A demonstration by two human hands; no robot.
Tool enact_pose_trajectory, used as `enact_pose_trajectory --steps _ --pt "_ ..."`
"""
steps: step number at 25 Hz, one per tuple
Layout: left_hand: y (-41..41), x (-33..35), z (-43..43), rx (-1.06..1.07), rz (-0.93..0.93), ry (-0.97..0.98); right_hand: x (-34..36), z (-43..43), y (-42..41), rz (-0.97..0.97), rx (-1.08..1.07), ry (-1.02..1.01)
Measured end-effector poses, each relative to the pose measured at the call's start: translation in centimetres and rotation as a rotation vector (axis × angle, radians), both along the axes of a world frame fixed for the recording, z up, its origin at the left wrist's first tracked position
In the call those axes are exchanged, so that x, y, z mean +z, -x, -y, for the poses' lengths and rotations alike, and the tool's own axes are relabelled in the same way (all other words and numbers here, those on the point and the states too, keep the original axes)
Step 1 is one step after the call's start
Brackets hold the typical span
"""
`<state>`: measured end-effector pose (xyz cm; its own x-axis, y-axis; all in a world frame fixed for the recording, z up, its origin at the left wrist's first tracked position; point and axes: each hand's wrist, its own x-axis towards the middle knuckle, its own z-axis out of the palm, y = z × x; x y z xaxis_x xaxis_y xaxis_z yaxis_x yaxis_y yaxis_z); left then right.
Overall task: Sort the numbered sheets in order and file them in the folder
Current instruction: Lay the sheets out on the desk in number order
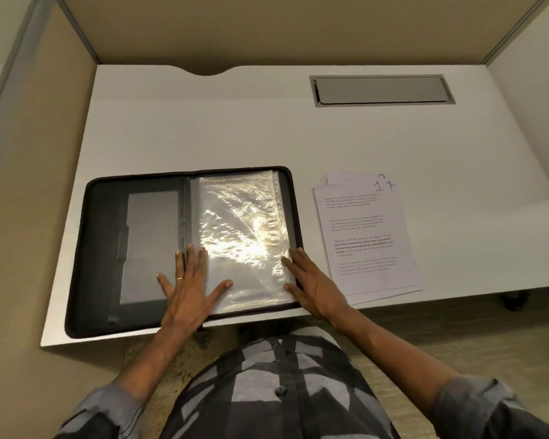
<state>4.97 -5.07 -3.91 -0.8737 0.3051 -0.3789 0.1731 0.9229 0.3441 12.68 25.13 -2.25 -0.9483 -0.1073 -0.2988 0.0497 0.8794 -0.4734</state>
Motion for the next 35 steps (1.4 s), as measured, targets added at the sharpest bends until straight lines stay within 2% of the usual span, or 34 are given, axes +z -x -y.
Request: enact_pose_trajectory --steps 2,5,7,10,12,14,18,22,26,30,32,35 --pt "0.7 1.0 -3.6 -0.010 -0.059 -0.064 0.1 -1.8 -0.3 -0.083 -0.088 -0.013" --pt "1.1 2.4 -11.0 -0.149 -0.096 -0.172 -0.3 -7.1 -0.7 -0.140 -0.297 -0.048" --pt "1.3 2.8 -15.9 -0.264 -0.069 -0.199 -0.6 -11.7 -0.9 -0.081 -0.409 -0.084" --pt "0.9 2.5 -22.5 -0.316 0.008 -0.236 -1.2 -18.0 -1.9 0.016 -0.419 -0.171" --pt "0.4 2.4 -26.0 -0.194 0.088 -0.315 -1.4 -20.8 -2.4 0.048 -0.369 -0.175" --pt "-0.3 1.8 -28.4 -0.036 0.116 -0.373 -1.2 -22.5 -2.5 0.060 -0.372 -0.095" --pt "-0.5 1.1 -31.3 0.269 0.121 -0.483 -0.6 -24.8 -1.2 0.056 -0.514 0.068" --pt "-0.3 2.0 -32.9 0.531 0.119 -0.569 -0.4 -26.4 -0.7 -0.064 -0.647 0.251" --pt "-0.9 2.4 -33.4 0.578 0.078 -0.600 0.0 -27.3 -0.6 -0.098 -0.750 0.285" --pt "-0.4 2.8 -33.4 0.604 0.041 -0.629 1.2 -27.4 -0.6 -0.051 -0.815 0.292" --pt "-0.4 2.4 -33.4 0.582 -0.001 -0.611 1.6 -27.5 -1.0 -0.150 -0.782 0.272" --pt "-0.9 1.9 -33.2 0.520 -0.036 -0.607 2.6 -27.8 -1.0 -0.311 -0.810 0.366"
